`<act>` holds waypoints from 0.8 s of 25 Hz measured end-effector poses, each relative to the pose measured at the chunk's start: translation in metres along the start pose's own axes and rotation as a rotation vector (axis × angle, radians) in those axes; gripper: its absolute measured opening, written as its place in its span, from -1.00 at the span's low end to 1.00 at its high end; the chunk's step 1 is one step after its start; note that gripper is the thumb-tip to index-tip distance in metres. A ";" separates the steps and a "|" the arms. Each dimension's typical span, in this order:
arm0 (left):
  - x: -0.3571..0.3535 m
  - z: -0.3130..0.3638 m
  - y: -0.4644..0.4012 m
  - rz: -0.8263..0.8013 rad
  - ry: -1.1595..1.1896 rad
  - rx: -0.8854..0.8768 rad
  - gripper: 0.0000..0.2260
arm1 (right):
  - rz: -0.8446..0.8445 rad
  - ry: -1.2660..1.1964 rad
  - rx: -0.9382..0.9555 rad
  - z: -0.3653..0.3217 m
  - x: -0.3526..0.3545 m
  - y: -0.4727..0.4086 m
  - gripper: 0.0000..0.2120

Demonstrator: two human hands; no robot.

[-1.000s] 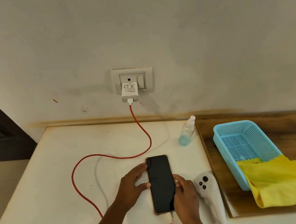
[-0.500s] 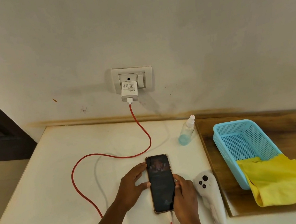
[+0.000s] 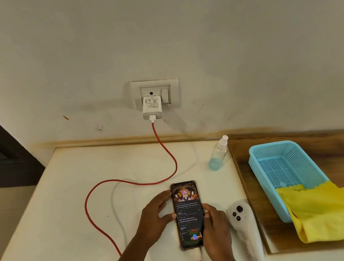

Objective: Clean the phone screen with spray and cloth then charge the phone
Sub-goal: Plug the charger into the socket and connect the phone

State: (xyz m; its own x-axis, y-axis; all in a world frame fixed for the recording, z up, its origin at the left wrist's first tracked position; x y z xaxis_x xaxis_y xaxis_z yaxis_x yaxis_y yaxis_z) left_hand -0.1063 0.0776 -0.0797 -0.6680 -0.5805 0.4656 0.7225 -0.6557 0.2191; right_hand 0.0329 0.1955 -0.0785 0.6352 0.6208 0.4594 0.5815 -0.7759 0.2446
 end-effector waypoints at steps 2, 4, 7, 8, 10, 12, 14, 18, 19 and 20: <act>0.000 0.002 0.006 0.045 0.014 0.016 -0.47 | -0.034 -0.020 -0.009 -0.001 0.001 -0.003 -0.72; -0.001 -0.002 0.019 0.100 0.020 0.041 -0.49 | -0.048 -0.019 -0.017 -0.001 0.001 -0.004 -0.74; -0.012 -0.008 0.046 0.137 -0.057 0.015 -0.51 | -0.024 -0.029 -0.001 -0.002 0.002 -0.003 -0.76; -0.019 -0.007 0.054 0.122 -0.099 -0.017 -0.50 | -0.010 -0.040 0.000 -0.002 0.002 -0.001 -0.76; -0.033 -0.003 0.065 0.054 -0.172 -0.090 -0.37 | 0.016 -0.062 -0.009 -0.003 0.004 0.001 -0.76; -0.044 -0.004 0.066 -0.032 -0.267 -0.154 -0.18 | 0.023 -0.060 -0.015 -0.004 0.004 0.000 -0.76; -0.047 -0.006 0.063 -0.059 -0.365 -0.213 -0.09 | 0.020 -0.048 -0.031 -0.002 0.004 -0.001 -0.75; -0.030 0.012 0.061 0.053 -0.471 -0.365 -0.33 | 0.116 0.135 0.006 -0.021 0.009 -0.007 -0.70; -0.033 0.013 0.062 0.001 -0.511 -0.399 -0.36 | 0.163 0.176 0.093 -0.041 0.011 -0.012 -0.66; -0.037 0.015 0.061 0.005 -0.594 -0.434 -0.38 | 0.187 0.180 0.190 -0.065 0.012 -0.018 -0.63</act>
State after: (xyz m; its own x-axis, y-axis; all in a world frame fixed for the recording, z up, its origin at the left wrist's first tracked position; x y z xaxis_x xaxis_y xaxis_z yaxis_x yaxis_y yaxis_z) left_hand -0.0351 0.0661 -0.0708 -0.3667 -0.3054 0.8788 0.5077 -0.8572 -0.0861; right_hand -0.0028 0.2095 -0.0215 0.6495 0.4268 0.6293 0.5584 -0.8294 -0.0138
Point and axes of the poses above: each hand's wrist, its own y-axis away from the middle knuckle, its own x-axis out of the back of the hand, z = x × y, the point moved 9 cm from there along -y, towards the middle knuckle, and after that the axes turned 11 degrees about -y, right-handed, at the moved point
